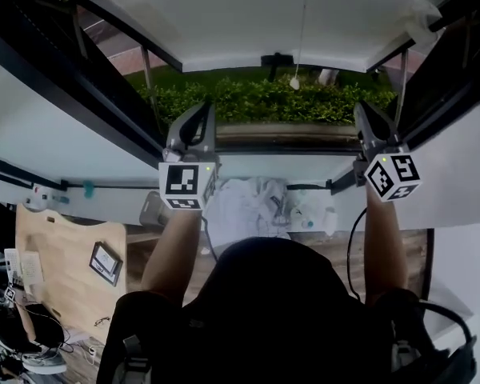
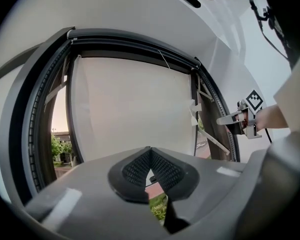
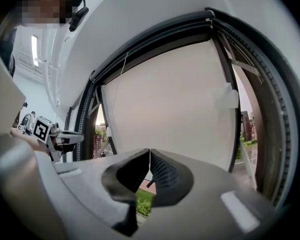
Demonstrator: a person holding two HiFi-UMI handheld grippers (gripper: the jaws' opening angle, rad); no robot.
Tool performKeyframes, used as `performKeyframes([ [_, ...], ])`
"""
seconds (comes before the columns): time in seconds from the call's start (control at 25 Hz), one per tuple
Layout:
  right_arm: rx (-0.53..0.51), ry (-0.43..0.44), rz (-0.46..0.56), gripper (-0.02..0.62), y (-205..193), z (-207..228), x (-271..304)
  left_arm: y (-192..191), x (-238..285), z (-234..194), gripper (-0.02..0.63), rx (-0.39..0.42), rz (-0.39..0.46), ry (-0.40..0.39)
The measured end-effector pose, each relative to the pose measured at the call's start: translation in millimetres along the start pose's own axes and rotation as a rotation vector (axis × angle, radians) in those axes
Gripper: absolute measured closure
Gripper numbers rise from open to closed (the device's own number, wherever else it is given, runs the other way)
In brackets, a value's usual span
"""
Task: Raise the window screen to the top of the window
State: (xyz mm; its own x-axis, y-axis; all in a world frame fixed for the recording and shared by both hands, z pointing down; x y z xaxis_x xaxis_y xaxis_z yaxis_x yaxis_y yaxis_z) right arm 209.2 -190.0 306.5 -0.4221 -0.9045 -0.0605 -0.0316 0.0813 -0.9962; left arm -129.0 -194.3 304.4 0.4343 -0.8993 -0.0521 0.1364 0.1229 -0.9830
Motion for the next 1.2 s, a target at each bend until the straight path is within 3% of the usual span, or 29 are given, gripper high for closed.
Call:
performKeyframes([
  [0.44, 0.069, -0.032, -0.111, 0.594, -66, 2, -16, -43, -5, 2, 0.6, -0.063, -0.058, 0.021],
  [1.0, 0.086, -0.034, -0.131, 0.595, -79, 1, -22, -49, -4, 11, 0.6, -0.062, -0.076, -0.003],
  [1.2, 0.078, -0.018, -0.142, 0.595, -82, -5, -20, -44, -10, 7, 0.6, -0.052, -0.054, 0.025],
])
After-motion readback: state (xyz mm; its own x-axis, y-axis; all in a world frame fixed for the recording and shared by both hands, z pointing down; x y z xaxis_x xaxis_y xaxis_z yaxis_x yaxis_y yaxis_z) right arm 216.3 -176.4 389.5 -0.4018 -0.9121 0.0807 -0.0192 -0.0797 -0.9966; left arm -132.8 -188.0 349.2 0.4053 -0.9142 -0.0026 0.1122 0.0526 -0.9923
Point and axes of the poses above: the fingertips, and each gripper's own axes: x forward along the fingers, z to its right, y out of its top, the point moved 4 cm from there along -x, backward along the fingers, and after that the axes turned 4 degrees about -x, right-handed, at the moved point
